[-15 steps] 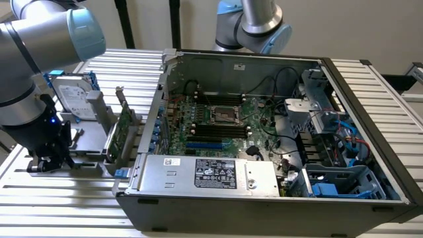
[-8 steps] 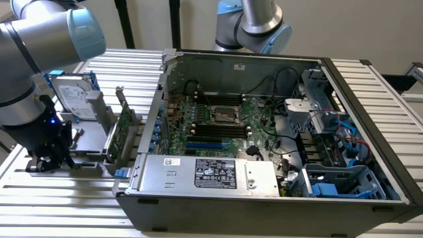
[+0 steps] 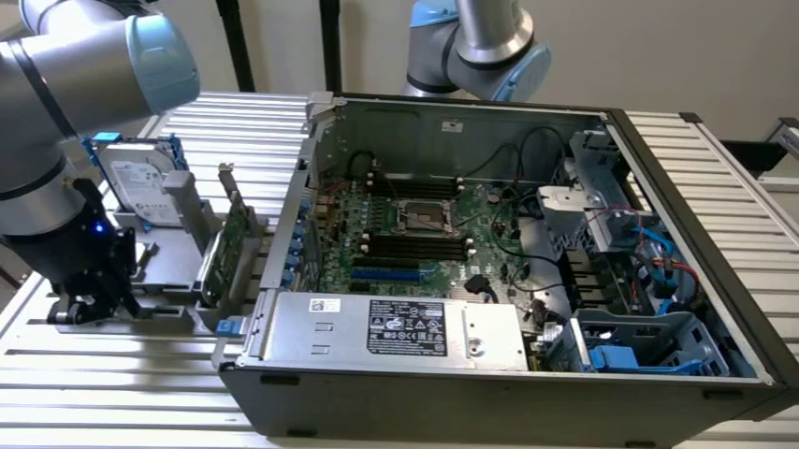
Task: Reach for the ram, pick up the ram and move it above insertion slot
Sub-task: 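Pick up the ram and move it above insertion slot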
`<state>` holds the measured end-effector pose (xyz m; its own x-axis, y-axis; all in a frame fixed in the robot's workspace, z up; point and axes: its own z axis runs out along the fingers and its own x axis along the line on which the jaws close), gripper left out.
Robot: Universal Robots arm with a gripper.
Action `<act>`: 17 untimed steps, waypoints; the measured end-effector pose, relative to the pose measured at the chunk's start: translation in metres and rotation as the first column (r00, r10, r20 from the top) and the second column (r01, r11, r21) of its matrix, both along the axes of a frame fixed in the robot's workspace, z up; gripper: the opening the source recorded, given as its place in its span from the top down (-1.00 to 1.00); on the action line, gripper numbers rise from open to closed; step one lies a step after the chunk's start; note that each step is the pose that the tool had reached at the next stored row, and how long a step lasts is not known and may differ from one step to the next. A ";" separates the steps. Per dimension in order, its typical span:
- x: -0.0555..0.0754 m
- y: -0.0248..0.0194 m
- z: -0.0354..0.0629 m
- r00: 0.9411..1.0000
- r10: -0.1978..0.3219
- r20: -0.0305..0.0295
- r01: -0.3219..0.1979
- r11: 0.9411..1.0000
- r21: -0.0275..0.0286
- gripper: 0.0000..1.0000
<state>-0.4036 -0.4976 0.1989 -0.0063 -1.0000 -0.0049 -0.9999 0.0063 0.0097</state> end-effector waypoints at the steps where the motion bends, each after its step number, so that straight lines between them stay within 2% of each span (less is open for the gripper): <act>1: 0.000 0.0000 0.0014 1.000 0.000 -0.001 0.000 1.000 0.000 0.73; 6: 0.001 0.0000 0.0133 1.000 0.000 -0.009 0.000 1.000 0.000 0.73; 11: 0.003 0.0000 0.0351 1.000 0.000 -0.019 0.000 1.000 0.000 0.73; 17: 0.012 0.0000 0.0621 1.000 0.000 -0.022 0.000 1.000 0.000 0.73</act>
<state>-0.3911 -0.4976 0.2610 -0.0065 -1.0000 -0.0049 -0.9995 0.0063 0.0315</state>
